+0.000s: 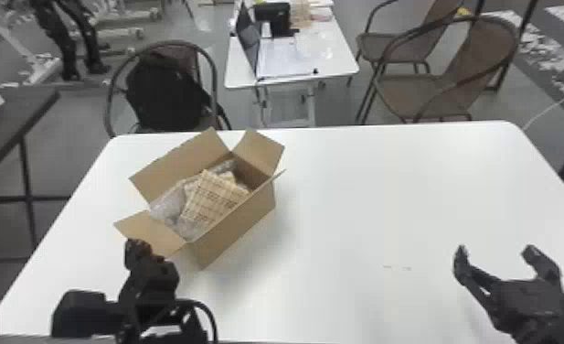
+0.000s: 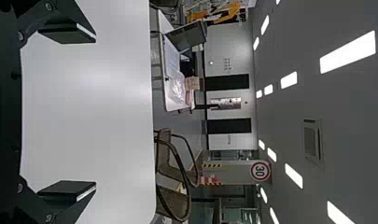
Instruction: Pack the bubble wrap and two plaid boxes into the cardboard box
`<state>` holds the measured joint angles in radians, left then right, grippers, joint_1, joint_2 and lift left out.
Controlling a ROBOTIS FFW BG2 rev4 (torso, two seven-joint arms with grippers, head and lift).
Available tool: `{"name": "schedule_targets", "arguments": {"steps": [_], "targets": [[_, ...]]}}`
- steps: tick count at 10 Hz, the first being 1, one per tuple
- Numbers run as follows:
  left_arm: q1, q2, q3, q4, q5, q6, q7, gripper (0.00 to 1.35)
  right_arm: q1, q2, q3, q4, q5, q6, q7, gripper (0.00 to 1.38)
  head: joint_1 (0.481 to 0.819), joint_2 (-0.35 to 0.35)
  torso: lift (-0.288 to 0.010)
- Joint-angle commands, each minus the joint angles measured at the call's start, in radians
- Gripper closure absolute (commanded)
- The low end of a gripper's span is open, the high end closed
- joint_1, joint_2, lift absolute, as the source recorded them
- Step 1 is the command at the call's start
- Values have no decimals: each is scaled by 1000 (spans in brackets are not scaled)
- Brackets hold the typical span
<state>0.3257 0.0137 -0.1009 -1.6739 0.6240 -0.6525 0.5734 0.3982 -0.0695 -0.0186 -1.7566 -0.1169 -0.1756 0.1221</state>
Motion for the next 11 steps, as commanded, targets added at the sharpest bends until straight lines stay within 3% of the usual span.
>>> {"name": "schedule_targets", "arguments": {"steps": [1, 5, 7, 9, 11], "targets": [[-39, -1, -34, 86, -49, -194, 86, 1208, -4, -4, 5, 0, -1, 8, 2, 182, 695, 166, -109], [-89, -4, 16, 206, -92, -375, 237, 1210, -18, -4, 8, 3, -1, 27, 30, 182, 695, 241, -109], [-94, -4, 53, 247, -130, -412, 296, 1210, -18, -4, 8, 3, -1, 30, 33, 182, 695, 279, -109], [-102, -1, 35, 263, -135, -427, 301, 1144, -18, -4, 8, 2, -1, 34, 37, 182, 695, 312, -109], [-103, 6, 49, 263, -234, -429, 301, 79, -18, -6, 8, -1, 6, 34, 40, 182, 695, 306, -109]]}}
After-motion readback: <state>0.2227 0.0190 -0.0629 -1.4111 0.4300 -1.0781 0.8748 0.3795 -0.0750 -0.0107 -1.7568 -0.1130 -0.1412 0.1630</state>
